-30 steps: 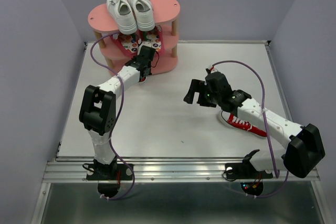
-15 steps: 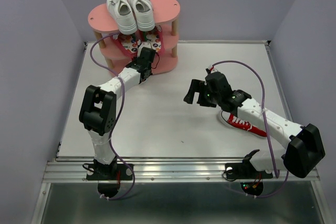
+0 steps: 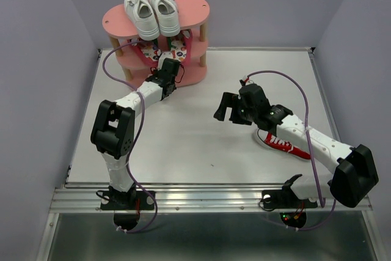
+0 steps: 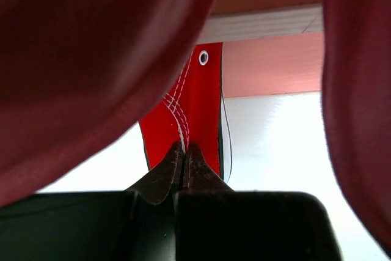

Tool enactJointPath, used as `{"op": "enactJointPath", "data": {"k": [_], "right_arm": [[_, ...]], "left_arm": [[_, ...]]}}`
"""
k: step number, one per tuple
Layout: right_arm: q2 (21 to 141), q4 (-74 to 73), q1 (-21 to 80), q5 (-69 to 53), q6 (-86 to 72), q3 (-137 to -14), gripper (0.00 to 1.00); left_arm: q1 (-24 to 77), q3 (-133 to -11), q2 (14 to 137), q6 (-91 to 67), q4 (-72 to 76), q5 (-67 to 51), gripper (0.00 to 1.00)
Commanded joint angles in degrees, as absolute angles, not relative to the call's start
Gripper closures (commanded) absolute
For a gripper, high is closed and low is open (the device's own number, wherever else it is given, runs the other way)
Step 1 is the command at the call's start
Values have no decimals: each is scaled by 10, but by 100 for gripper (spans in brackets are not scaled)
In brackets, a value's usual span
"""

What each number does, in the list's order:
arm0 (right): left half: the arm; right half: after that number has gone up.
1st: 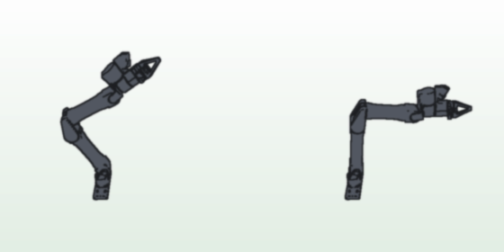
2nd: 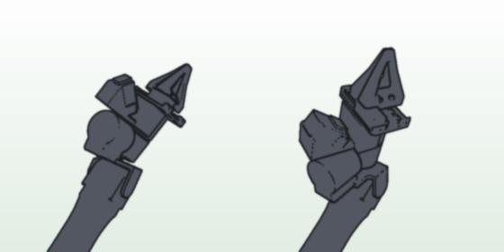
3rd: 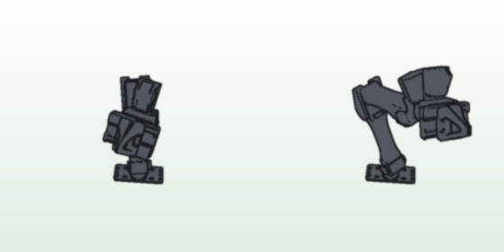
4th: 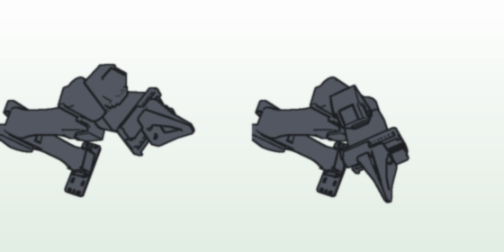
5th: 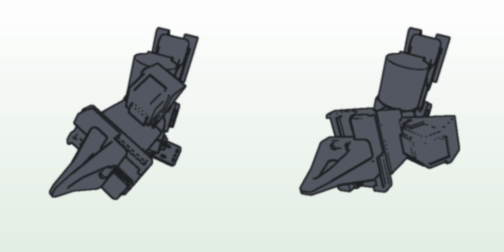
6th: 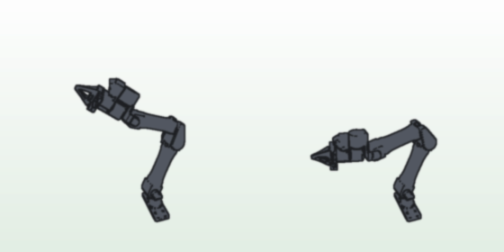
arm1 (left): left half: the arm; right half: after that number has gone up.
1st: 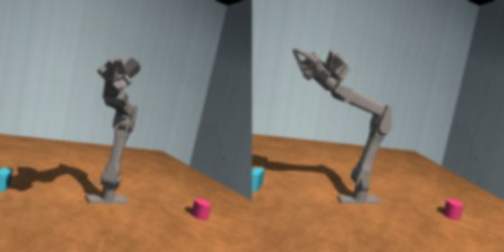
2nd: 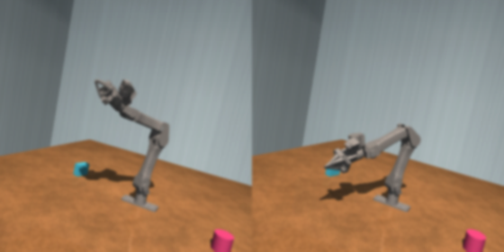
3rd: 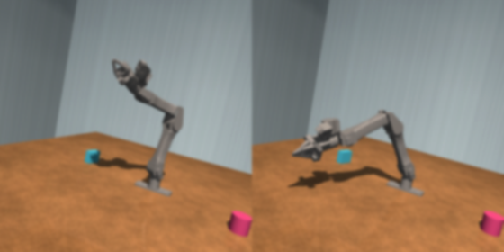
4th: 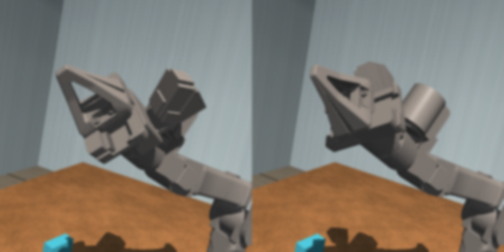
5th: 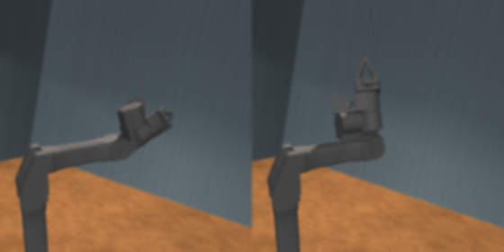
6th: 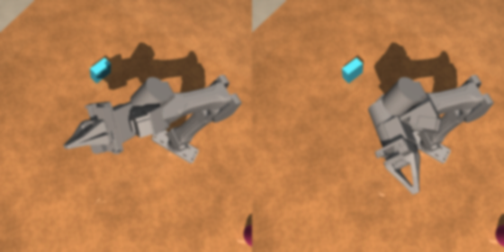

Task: Place and organize the shoes onto the shoe shelf

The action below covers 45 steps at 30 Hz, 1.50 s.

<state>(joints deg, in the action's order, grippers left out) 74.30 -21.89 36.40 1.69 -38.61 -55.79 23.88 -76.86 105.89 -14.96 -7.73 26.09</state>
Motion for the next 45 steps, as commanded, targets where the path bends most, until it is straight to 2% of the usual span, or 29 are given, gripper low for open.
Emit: {"op": "enactJointPath", "data": {"k": [1, 27, 28, 30, 31, 33, 39, 40, 45], "right_arm": [[724, -212, 363, 16, -388, -574, 0], [713, -212, 363, 17, -395, -566, 0], [713, -212, 363, 17, -396, -566, 0], [709, -213, 363, 18, -396, -565, 0], [708, -212, 363, 18, -397, -563, 0], [704, -212, 363, 19, -398, -562, 0], [703, -212, 363, 19, -400, -557, 0], [706, -211, 363, 19, -400, -557, 0], [706, -212, 363, 21, -397, -563, 0]], "left_arm": [[222, -753, 1037, -156, -101, 316, 100], [190, -801, 1094, -125, -124, 284, 100], [190, -805, 1100, -128, -130, 286, 91], [190, -809, 1105, -131, -133, 288, 81], [189, -809, 1104, -132, -133, 287, 69], [190, -807, 1102, -131, -133, 278, 62], [190, -794, 1085, -133, -139, 270, 58], [189, -792, 1083, -133, -140, 268, 51], [192, -788, 1068, -134, -149, 258, 42]]}}
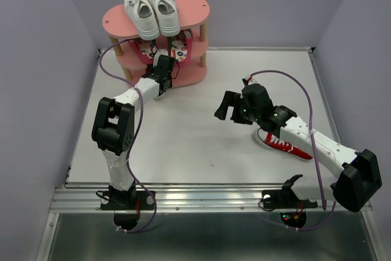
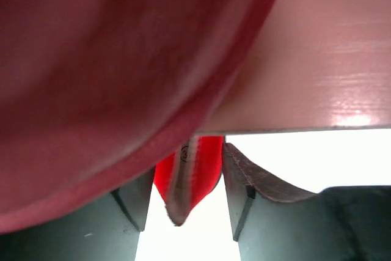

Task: Place and organize the shoes onto the shoe shelf

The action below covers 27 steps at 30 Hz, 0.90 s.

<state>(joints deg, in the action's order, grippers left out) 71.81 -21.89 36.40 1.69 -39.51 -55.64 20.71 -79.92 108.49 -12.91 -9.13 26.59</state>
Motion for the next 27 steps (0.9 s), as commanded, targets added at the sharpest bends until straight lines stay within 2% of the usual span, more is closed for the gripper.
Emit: {"op": "enactJointPath", "data": {"k": [1, 4, 12, 15, 23, 27], "right_arm": [[705, -212, 363, 25, -396, -563, 0], [701, -220, 363, 47, -389, -563, 0], [707, -382, 363, 317, -360, -612, 0], [705, -436, 342, 363, -387, -616, 0], [689, -576, 278, 378, -529, -603, 0], [673, -587, 224, 355, -555, -577, 0]], "left_arm": [[192, -786, 1064, -135, -151, 258, 41], [200, -773, 1043, -137, -156, 258, 41], [225, -720, 970, -147, -179, 268, 39], [237, -697, 934, -151, -187, 267, 39], [274, -630, 853, -171, -200, 263, 37], [281, -627, 836, -164, -205, 262, 33]]}}
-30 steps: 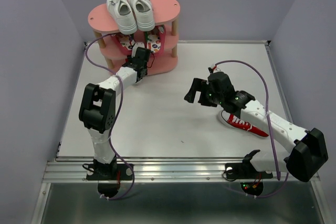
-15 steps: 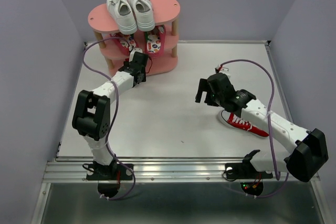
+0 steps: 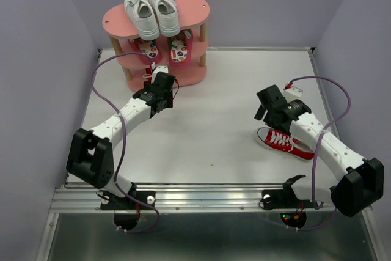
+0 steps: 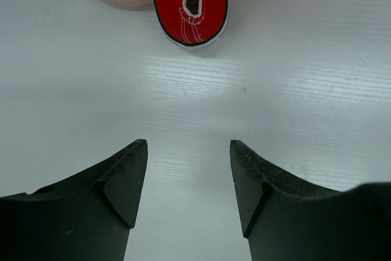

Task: Place and organize the shoes onto the shoe shelf

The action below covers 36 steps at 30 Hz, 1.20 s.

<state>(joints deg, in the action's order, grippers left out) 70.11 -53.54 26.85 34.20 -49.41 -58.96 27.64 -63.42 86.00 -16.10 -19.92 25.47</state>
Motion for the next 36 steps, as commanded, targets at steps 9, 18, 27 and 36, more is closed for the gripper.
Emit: {"op": "enactJointPath", "data": {"k": [9, 18, 27, 36], "right_arm": [[630, -578, 73, 332, -523, -545, 0], [663, -485, 0, 244, -447, -499, 0], [691, -387, -5, 93, -360, -466, 0], [693, -344, -5, -84, -340, -437, 0]], "left_arm": [[295, -626, 795, -164, -213, 233, 23], [296, -627, 772, -146, -216, 223, 14], [296, -635, 751, -139, -221, 218, 14], [296, -650, 754, -139, -222, 218, 14]]}}
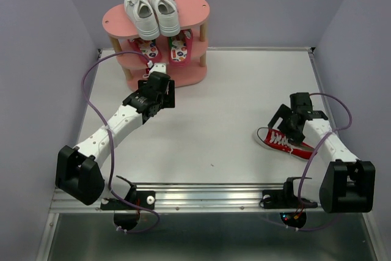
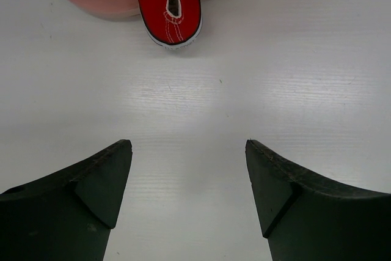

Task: Place and organize the shoes onto the shoe shelf

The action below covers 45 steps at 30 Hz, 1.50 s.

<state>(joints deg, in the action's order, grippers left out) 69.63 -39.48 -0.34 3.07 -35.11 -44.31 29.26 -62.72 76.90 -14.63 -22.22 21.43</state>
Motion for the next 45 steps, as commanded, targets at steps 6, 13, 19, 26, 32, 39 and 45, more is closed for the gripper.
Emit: {"op": "enactJointPath", "data": {"k": [6, 13, 19, 26, 32, 39, 45], "right_arm": [[679, -373, 1, -68, -344, -452, 0], [671, -441, 1, 172, -384, -524, 0], [700, -510, 1, 279, -460, -541, 0], [664, -503, -4, 222, -559, -457, 0], [678, -373, 18, 73, -584, -357, 0], [720, -272, 142, -14, -608, -395, 0], [804, -193, 260, -88, -658, -479, 0]], "left_arm": [[296, -655, 766, -143, -218, 212, 14], [296, -653, 766, -142, -219, 209, 14], [296, -657, 769, -136, -221, 212, 14], [297, -662, 771, -131, -221, 210, 14], [296, -671, 787, -128, -220, 210, 14], [296, -676, 789, -132, -221, 214, 14], [297, -675, 793, -134, -222, 216, 14]]}}
